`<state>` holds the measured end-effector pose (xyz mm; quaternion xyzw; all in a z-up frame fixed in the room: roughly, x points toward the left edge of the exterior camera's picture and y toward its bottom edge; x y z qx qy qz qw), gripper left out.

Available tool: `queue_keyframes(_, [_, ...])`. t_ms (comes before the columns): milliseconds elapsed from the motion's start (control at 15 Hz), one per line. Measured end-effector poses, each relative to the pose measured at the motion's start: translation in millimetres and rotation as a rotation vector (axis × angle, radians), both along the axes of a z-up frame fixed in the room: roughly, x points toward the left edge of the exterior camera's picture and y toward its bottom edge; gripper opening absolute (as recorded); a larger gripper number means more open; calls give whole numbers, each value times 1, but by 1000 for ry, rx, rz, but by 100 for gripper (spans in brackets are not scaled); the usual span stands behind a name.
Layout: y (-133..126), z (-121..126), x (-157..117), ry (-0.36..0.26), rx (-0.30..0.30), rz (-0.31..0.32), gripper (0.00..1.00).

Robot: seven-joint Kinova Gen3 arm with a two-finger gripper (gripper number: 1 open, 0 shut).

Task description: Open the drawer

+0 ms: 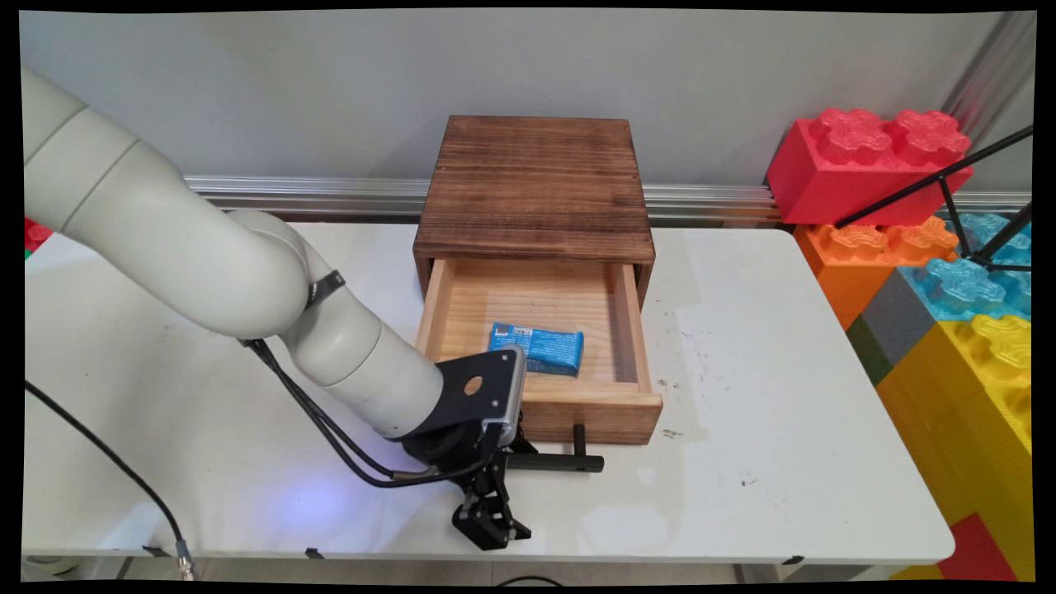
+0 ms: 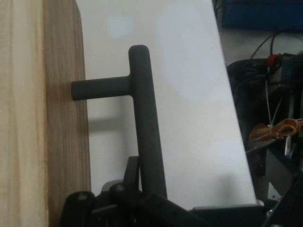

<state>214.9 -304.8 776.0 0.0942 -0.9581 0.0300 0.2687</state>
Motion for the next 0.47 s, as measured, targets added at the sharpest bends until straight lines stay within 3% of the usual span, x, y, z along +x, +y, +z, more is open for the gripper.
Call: queue_keyframes(467, [7,9,4,25,1,-7,100])
